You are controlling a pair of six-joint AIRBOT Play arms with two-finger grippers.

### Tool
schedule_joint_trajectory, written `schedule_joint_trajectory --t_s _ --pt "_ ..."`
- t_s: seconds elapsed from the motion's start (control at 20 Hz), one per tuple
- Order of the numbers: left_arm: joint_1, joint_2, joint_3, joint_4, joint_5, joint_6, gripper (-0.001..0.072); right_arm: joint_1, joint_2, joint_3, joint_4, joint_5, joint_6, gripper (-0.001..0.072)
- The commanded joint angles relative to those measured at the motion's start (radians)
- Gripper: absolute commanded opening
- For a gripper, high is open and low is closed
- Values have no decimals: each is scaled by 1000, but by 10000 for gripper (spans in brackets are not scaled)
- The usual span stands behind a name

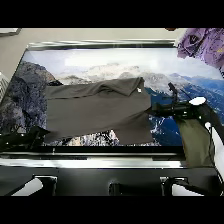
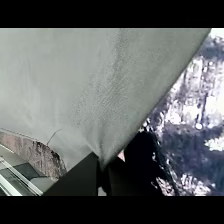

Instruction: Fold the clothes and pants, and hang the long-sleeved shirts on hangers.

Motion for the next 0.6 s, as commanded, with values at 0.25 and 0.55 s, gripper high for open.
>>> schedule_joint_trajectory --t_s 0.25,0.55 --pt "-47 -33 12 -60 -2 14 19 1 57 1 -11 -3 27 31" --pt "-166 -22 245 -84 -83 -25 15 14 177 82 -57 -16 95 29"
